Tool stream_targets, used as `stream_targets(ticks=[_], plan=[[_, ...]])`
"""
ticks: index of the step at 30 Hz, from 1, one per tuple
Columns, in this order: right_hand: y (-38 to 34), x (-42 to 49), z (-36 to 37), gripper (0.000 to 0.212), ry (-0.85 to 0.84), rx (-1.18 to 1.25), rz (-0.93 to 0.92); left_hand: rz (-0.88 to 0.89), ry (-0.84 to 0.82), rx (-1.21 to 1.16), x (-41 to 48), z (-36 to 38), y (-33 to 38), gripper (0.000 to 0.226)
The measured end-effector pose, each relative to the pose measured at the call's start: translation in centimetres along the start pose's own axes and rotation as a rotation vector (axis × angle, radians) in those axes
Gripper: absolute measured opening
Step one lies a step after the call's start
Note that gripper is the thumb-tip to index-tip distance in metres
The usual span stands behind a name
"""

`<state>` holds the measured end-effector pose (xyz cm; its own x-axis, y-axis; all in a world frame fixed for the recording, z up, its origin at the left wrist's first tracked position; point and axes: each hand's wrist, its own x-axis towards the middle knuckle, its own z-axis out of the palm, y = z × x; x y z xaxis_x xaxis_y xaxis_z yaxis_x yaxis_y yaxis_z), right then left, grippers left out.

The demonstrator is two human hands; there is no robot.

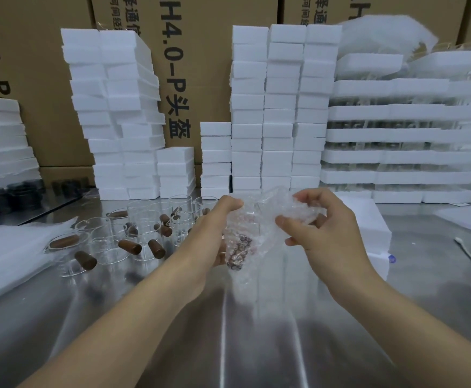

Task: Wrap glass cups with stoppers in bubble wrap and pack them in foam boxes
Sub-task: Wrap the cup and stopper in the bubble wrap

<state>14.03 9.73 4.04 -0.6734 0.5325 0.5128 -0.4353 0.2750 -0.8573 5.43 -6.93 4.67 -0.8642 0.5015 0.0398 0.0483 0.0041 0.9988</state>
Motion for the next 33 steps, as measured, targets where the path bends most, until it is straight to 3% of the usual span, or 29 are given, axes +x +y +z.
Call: stream_targets(ticks=[3, 5, 7, 8, 11, 14, 18, 24, 27, 30, 33], plan=[[0.0, 0.0, -0.1, 0.05, -0.022, -0.029, -0.021, -0.004, -0.001, -0.017, -1.0, 0.1, 0.1, 0.08], [0.3, 0.1, -0.2, 0.043, -0.021, -0.072, -0.02, -0.021, 0.011, -0.025, -1.3, 0.3, 0.7, 0.071], [0.5, 0.2, -0.2, 0.034, -0.027, -0.09, -0.015, 0.06, -0.045, -0.055, -1.0, -1.3, 0.1, 0.046], [0.5, 0.2, -0.2, 0.031, -0.031, -0.095, -0.011, 0.047, 0.02, -0.144, 0.2, -1.5, -0.2, 0.042], [0.4, 0.1, -0.1, 0.033, -0.034, -0.094, -0.01, 0.045, 0.089, -0.157, 1.5, -1.3, -0.8, 0.049], [0.2, 0.0, -0.1, 0.036, -0.033, -0.049, 0.001, -0.089, 0.062, 0.019, -0.7, 0.0, 0.6, 0.078], [-0.3, -0.1, -0.1, 0.022, -0.083, -0.01, -0.031, -0.039, 0.061, -0.004, -1.0, 0.3, 0.6, 0.085], [-0.6, -0.6, 0.2, 0.007, -0.205, -0.036, -0.074, 0.037, 0.016, -0.051, -1.0, 0.3, 0.7, 0.069], [-0.8, -0.8, 0.2, 0.031, -0.332, -0.112, -0.088, 0.08, -0.039, -0.013, -0.8, 0.3, 0.5, 0.075], [-1.1, -1.1, 0.1, 0.025, -0.454, -0.205, -0.019, 0.13, -0.055, 0.013, -0.6, 0.5, 0.1, 0.061], [-1.1, -1.1, 0.1, 0.024, -0.473, -0.181, 0.047, 0.124, -0.023, 0.008, -0.4, 0.6, -0.1, 0.051]])
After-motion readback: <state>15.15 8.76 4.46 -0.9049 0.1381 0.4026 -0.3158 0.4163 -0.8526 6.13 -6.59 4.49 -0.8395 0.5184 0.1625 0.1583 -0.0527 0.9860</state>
